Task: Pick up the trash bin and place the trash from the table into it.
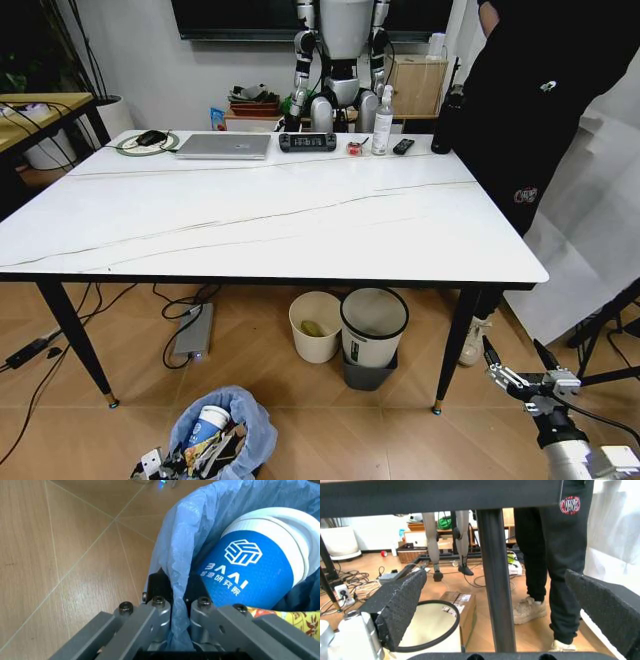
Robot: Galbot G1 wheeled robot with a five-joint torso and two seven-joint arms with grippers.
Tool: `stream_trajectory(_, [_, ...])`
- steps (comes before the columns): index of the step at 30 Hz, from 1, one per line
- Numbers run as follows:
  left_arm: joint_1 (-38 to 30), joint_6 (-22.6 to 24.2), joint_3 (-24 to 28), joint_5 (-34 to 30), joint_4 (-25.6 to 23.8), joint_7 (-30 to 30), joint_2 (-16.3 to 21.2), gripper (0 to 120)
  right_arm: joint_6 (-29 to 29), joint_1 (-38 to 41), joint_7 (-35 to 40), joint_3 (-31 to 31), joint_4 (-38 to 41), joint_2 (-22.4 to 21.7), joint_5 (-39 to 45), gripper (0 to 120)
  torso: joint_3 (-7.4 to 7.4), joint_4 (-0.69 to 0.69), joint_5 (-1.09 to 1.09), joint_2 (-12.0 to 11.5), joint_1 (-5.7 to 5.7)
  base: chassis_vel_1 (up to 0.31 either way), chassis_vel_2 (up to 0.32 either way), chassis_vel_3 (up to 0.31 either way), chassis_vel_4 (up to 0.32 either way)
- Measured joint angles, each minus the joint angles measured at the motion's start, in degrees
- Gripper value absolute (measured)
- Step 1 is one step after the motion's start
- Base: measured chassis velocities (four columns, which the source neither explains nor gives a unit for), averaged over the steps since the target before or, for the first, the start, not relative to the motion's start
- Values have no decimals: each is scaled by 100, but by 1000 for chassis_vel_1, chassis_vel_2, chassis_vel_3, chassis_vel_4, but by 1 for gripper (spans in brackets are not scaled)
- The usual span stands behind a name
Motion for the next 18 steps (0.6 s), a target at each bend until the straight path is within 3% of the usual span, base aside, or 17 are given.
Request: stream_trajectory(18, [-32,-105,-35,-7,70,-3,4,0,0,0,0,0,0,0,0,100,-254,0,0,-430,-176,0,0,0,0])
